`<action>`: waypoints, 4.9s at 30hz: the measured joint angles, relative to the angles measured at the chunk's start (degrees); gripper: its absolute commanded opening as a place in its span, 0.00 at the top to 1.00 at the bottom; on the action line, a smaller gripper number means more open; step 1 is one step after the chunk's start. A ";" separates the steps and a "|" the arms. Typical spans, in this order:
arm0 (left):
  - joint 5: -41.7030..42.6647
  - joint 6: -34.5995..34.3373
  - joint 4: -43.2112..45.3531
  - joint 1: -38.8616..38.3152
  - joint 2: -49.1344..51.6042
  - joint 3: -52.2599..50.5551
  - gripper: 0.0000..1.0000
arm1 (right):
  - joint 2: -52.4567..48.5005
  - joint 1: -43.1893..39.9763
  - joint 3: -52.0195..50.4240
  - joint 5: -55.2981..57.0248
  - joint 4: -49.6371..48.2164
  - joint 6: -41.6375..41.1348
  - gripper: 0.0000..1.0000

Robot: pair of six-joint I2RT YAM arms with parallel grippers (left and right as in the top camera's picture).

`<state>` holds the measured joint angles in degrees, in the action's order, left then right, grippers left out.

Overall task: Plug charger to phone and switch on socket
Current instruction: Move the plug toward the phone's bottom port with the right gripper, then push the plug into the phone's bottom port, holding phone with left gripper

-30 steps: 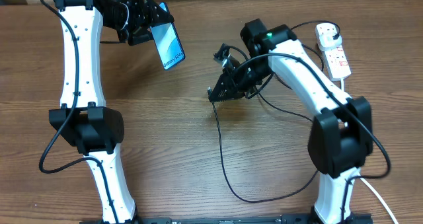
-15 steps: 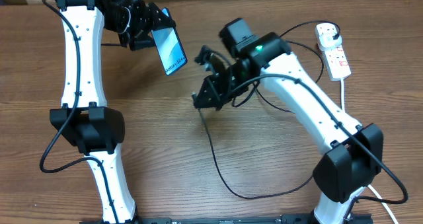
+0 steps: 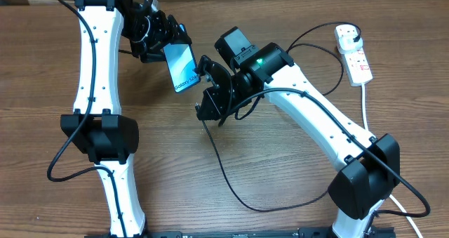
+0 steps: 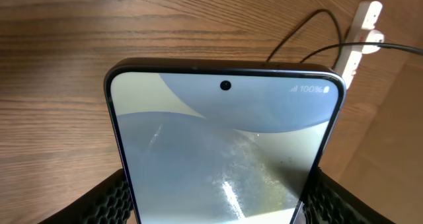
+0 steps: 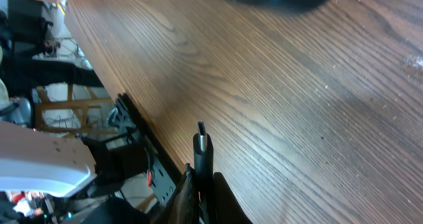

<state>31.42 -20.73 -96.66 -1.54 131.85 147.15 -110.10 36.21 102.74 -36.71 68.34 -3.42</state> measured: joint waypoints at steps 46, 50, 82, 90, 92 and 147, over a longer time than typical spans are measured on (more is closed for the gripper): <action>-9.07 -4.87 2.64 -1.46 0.00 -2.69 0.96 | -3.21 -8.50 0.00 -4.15 -1.18 -5.01 0.96; -8.46 -6.36 5.14 -1.44 0.00 -7.23 0.96 | -3.21 -9.20 0.00 -3.98 -1.22 -4.74 0.96; -0.52 -3.65 9.11 -2.25 0.35 -10.03 0.96 | -4.76 -4.66 0.00 -5.05 -3.65 -5.25 0.96; -0.22 -2.80 9.09 -3.61 0.35 -10.03 0.96 | -4.79 -4.66 0.00 -5.05 -3.80 -5.44 0.96; 0.42 -2.64 9.09 -3.74 0.35 -10.03 0.96 | -4.87 -4.66 0.00 -5.05 -3.78 -5.55 0.96; -1.20 0.17 7.52 -4.48 0.35 -10.03 0.96 | -6.56 -4.33 0.00 -5.66 -2.99 -5.55 0.96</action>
<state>30.22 -20.56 -89.14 -6.02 132.20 137.12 -116.66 31.88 102.74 -42.37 65.34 -8.97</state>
